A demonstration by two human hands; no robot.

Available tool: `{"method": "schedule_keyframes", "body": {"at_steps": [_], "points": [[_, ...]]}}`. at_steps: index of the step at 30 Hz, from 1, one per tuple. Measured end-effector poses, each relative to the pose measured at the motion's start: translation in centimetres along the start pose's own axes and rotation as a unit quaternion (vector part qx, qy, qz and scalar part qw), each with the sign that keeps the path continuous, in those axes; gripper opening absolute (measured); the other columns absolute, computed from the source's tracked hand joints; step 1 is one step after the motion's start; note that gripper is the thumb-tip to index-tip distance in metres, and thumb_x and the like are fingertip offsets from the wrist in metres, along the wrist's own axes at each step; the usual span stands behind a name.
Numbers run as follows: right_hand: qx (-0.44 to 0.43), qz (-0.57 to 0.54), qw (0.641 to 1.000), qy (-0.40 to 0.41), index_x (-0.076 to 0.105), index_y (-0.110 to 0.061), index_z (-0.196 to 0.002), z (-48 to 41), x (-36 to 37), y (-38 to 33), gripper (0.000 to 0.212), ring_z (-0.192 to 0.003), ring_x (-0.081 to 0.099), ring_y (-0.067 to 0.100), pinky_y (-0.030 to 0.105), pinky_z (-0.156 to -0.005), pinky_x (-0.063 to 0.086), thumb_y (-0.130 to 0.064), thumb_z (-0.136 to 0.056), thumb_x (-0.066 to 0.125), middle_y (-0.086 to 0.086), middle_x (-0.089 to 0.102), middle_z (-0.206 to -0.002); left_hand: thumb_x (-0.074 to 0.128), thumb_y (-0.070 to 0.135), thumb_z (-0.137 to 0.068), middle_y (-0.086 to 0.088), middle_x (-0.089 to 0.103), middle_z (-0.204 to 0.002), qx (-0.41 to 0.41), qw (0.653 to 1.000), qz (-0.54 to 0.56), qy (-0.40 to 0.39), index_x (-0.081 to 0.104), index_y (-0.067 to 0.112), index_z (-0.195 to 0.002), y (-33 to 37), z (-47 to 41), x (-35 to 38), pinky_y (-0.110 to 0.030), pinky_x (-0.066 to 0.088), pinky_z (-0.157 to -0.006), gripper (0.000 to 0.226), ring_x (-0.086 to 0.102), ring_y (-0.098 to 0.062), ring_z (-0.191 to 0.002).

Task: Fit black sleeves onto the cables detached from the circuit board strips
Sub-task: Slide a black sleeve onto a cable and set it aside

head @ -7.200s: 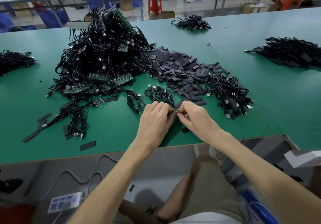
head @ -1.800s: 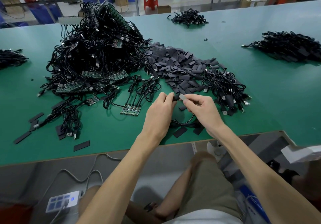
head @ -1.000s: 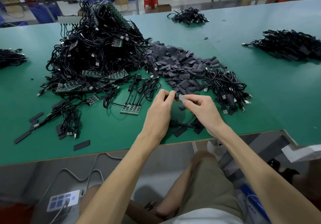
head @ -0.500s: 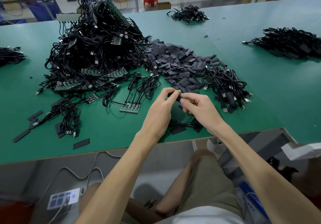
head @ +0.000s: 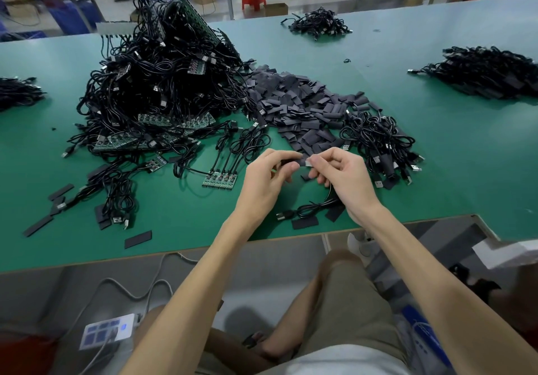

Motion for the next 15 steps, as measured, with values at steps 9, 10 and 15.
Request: {"method": "schedule_keyframes", "body": {"at_steps": [9, 10, 15], "points": [[0.004, 0.044, 0.997, -0.065, 0.068, -0.006, -0.086, 0.2, 1.4, -0.2, 0.023, -0.053, 0.054, 0.01, 0.014, -0.055, 0.043, -0.025, -0.098, 0.068, 0.008, 0.075, -0.071, 0.072, 0.021, -0.095, -0.006, 0.07, -0.079, -0.125, 0.968, 0.216, 0.015, 0.07, 0.004, -0.102, -3.0, -0.1, -0.4, -0.027, 0.053, -0.064, 0.019, 0.062, -0.014, -0.064], [0.004, 0.051, 0.997, -0.066, 0.069, -0.007, -0.086, 0.2, 1.5, -0.2, 0.023, -0.053, 0.054, 0.009, 0.013, -0.056, 0.043, -0.026, -0.098, 0.068, 0.007, 0.076, -0.072, 0.071, 0.022, -0.096, -0.007, 0.07, -0.079, -0.127, 0.97, 0.208, 0.015, 0.07, 0.003, -0.102, -3.1, -0.1, -0.4, -0.026, 0.053, -0.064, 0.021, 0.063, -0.014, -0.064], [0.002, 0.075, 0.995, -0.068, 0.069, -0.012, -0.088, 0.2, 1.5, -0.2, 0.02, -0.057, 0.057, 0.008, 0.014, -0.059, 0.044, -0.029, -0.099, 0.067, 0.004, 0.076, -0.074, 0.063, 0.023, -0.101, -0.008, 0.075, -0.085, -0.129, 0.973, 0.192, 0.003, 0.069, 0.0, -0.106, -3.3, -0.3, 0.3, -0.027, 0.056, -0.063, 0.024, 0.069, -0.017, -0.069]]}}
Point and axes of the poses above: each hand's wrist, its own z-axis away from the middle knuckle, its own x-axis out of the palm, y = z × x, the point moved 7 cm from there along -z, towards the middle knuckle
